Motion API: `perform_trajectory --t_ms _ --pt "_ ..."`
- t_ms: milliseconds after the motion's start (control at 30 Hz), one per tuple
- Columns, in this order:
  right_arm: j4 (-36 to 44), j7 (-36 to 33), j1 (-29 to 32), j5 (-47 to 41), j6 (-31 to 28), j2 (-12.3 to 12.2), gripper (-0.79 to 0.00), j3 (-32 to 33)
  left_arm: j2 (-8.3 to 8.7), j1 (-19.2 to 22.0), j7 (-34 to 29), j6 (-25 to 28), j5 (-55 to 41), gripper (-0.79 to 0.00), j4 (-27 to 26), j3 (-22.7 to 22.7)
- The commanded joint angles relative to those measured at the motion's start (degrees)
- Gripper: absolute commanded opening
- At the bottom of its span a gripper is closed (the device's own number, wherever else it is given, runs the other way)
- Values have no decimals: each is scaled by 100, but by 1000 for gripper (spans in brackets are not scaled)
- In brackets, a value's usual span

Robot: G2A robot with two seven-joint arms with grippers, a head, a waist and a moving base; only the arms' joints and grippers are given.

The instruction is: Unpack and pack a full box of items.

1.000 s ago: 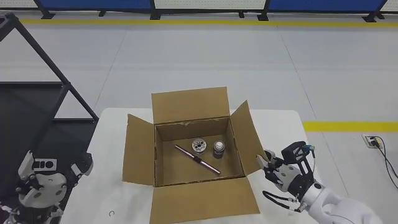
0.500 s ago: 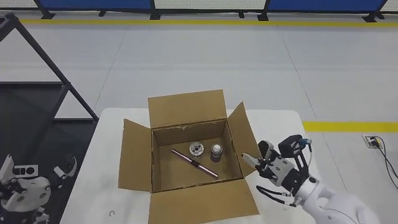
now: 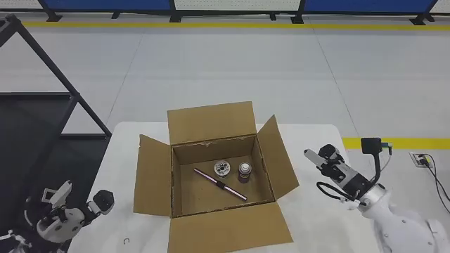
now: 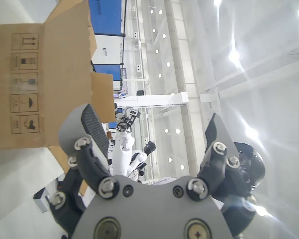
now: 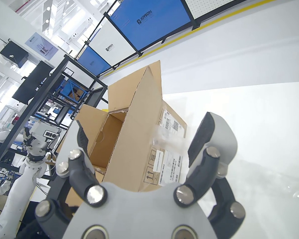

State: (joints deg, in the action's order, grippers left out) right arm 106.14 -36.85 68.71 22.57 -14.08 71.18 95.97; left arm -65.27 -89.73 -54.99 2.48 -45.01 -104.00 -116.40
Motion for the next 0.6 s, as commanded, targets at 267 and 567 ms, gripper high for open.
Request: perform_trajectory --t_ms 267,567 --pt "-95 -134 -11 -459 -81 -1 0 -80 2 13 262 89 231 0 -21 44" --pt "-714 -1616 -658 -1767 398 -111 0 -109 51 607 631 -325 903 0 152 724"
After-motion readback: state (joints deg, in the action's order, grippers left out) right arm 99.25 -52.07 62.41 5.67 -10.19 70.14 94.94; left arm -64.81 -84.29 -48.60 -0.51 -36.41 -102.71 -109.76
